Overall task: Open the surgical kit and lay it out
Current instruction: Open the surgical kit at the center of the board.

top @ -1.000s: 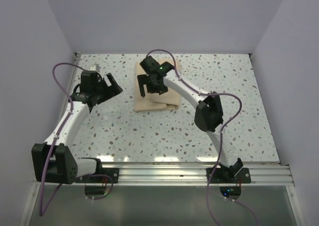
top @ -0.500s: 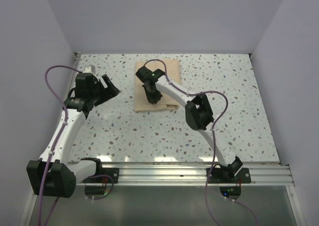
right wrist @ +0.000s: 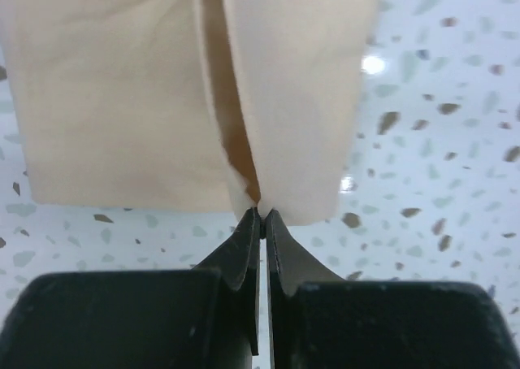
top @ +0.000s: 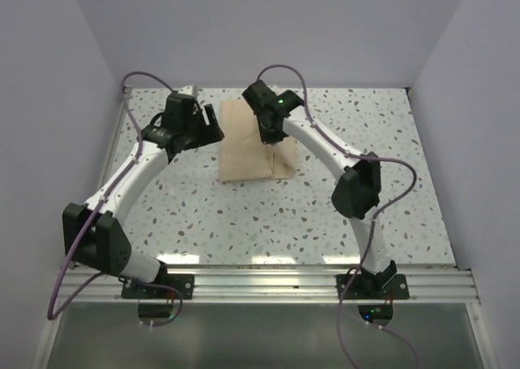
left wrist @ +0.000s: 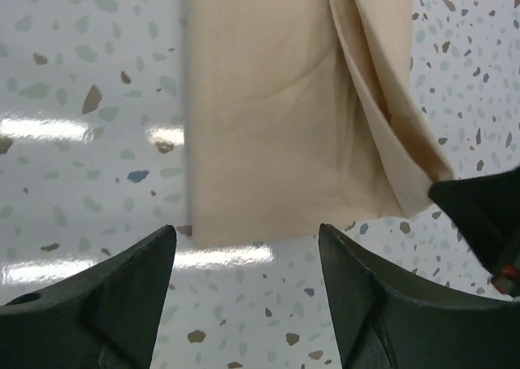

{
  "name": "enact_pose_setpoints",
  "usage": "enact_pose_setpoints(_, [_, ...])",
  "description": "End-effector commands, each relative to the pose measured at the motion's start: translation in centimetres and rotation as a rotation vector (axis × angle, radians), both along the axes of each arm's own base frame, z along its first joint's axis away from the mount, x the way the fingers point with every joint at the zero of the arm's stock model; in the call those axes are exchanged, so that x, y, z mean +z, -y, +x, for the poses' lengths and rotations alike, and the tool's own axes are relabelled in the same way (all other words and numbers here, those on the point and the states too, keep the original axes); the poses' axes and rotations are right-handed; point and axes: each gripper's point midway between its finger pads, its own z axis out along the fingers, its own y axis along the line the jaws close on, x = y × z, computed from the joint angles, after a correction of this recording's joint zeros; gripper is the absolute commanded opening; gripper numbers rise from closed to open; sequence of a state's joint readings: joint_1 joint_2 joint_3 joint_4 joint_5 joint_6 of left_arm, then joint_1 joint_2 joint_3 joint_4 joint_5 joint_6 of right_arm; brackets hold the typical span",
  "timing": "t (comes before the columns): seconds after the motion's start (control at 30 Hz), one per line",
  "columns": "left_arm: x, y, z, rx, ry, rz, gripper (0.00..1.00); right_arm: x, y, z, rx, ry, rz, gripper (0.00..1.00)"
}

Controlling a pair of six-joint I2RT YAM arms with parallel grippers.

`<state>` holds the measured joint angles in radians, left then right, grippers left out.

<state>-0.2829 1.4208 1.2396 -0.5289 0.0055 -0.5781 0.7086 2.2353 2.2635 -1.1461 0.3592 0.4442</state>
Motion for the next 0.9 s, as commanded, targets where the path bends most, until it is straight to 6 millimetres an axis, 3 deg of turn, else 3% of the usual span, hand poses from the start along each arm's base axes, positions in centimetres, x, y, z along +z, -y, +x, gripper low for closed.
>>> enact_pose_setpoints(0.0, [1.4,5.0,3.1,-0.098,0.057,0.079,0.74,5.4,8.2,0.5,-0.165,0.105,-0.038,0.0])
enact_pose_setpoints(0.03, [1.0,5.8,3.7,-0.111,0.053,0.112,0.73,6.2,9.4,0.0,-0.192,0.115,-0.03,0.0])
enact_pose_setpoints(0.07, [2.0,7.1,4.5,-0.13,0.068,0.121,0.72,5.8,10.9,0.0,-0.223,0.102,-0.042,0.0])
enact_pose_setpoints(0.1, [-0.6,9.5,4.6,-0.183,0.021,0.161,0.72,4.3,12.3,-0.8,-0.241,0.061,-0.081,0.0])
enact_pose_setpoints(0.13, [-1.3,10.4,5.0,-0.197,0.011,0.184,0.72,4.3,13.3,-1.4,-0.26,0.056,-0.089,0.0])
enact_pose_setpoints(0.17, [-0.8,11.7,5.5,-0.211,0.019,0.192,0.71,3.8,14.4,-1.7,-0.281,0.04,-0.109,0.01])
enact_pose_setpoints(0.2, [-3.7,13.6,5.4,-0.256,-0.033,0.233,0.7,2.4,15.7,-2.8,-0.307,-0.002,-0.147,0.13])
enact_pose_setpoints(0.23, [-4.6,14.3,5.5,-0.26,-0.046,0.264,0.7,2.0,16.5,-3.3,-0.325,-0.012,-0.172,0.29])
enact_pose_setpoints(0.27, [-4.3,15.1,5.8,-0.265,-0.047,0.285,0.7,1.8,17.4,-3.7,-0.344,-0.023,-0.181,0.73])
enact_pose_setpoints(0.3, [-7.0,16.3,5.4,-0.289,-0.094,0.332,0.7,0.7,18.2,-4.7,-0.355,-0.059,-0.213,0.9])
enact_pose_setpoints(0.33, [-7.6,16.4,5.5,-0.283,-0.102,0.371,0.7,0.4,18.7,-5.1,-0.37,-0.069,-0.225,0.98])
enact_pose_setpoints(0.37, [-7.5,16.6,5.5,-0.284,-0.113,0.395,0.69,0.5,19.3,-5.4,-0.386,-0.064,-0.241,0.98])
enact_pose_setpoints(0.4, [-9.2,17.0,5.1,-0.294,-0.146,0.43,0.69,0.1,19.8,-5.9,-0.395,-0.077,-0.259,0.98])
enact_pose_setpoints(0.47, [-9.7,16.4,4.8,-0.277,-0.172,0.483,0.68,0.4,20.5,-6.0,-0.403,-0.063,-0.275,0.98])
enact_pose_setpoints(0.7, [-12.5,14.0,3.1,-0.241,-0.26,0.585,0.67,2.6,21.4,-4.5,-0.414,-0.006,-0.26,0.98])
enact_pose_setpoints(0.87, [-15.9,15.4,0.7,-0.346,-0.336,0.556,0.6,2.8,21.5,-3.5,-0.425,-0.01,-0.245,0.98])
